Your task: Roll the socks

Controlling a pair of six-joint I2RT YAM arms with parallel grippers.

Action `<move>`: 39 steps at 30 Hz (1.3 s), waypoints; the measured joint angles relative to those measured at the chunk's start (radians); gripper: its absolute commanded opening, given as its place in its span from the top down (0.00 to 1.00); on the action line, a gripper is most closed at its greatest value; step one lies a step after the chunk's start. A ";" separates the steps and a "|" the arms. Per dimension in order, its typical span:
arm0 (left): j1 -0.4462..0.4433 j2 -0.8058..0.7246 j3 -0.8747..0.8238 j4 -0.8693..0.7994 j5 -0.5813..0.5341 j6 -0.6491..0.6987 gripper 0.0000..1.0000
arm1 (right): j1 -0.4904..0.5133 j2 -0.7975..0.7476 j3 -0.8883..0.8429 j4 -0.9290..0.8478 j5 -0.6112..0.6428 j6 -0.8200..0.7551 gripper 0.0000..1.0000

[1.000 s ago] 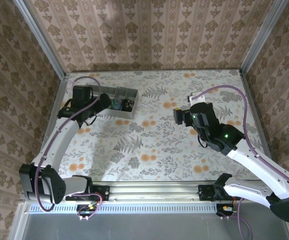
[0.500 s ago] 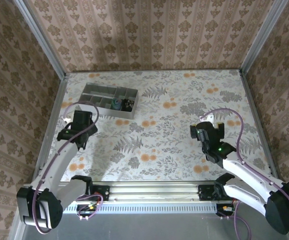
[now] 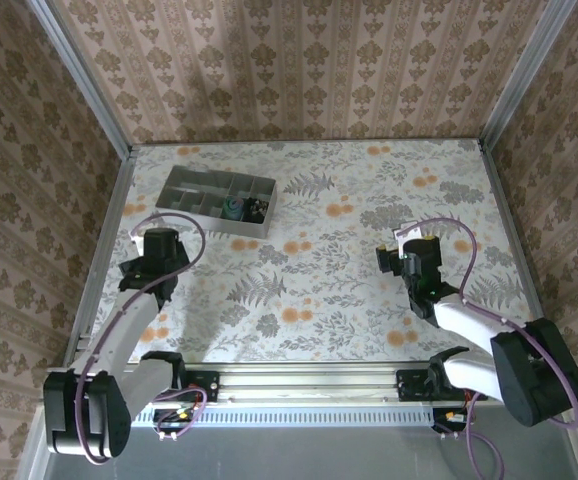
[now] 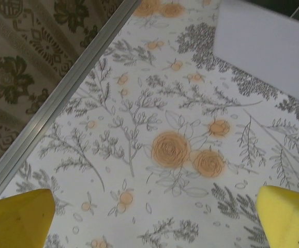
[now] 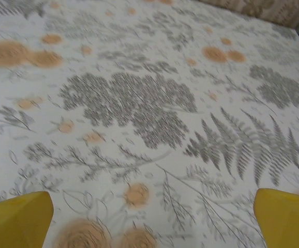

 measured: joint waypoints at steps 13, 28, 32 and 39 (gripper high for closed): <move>0.099 0.098 -0.178 0.476 0.047 0.094 0.00 | -0.134 0.225 0.050 0.255 -0.221 -0.031 0.00; 0.143 0.097 -0.259 0.643 0.089 0.091 0.00 | -0.223 0.338 0.047 0.394 -0.235 0.072 0.00; 0.143 0.098 -0.260 0.670 0.119 0.093 0.00 | -0.223 0.338 0.051 0.392 -0.238 0.079 0.00; 0.142 0.269 -0.273 0.919 0.251 0.178 0.00 | -0.227 0.338 0.066 0.390 -0.241 0.091 0.00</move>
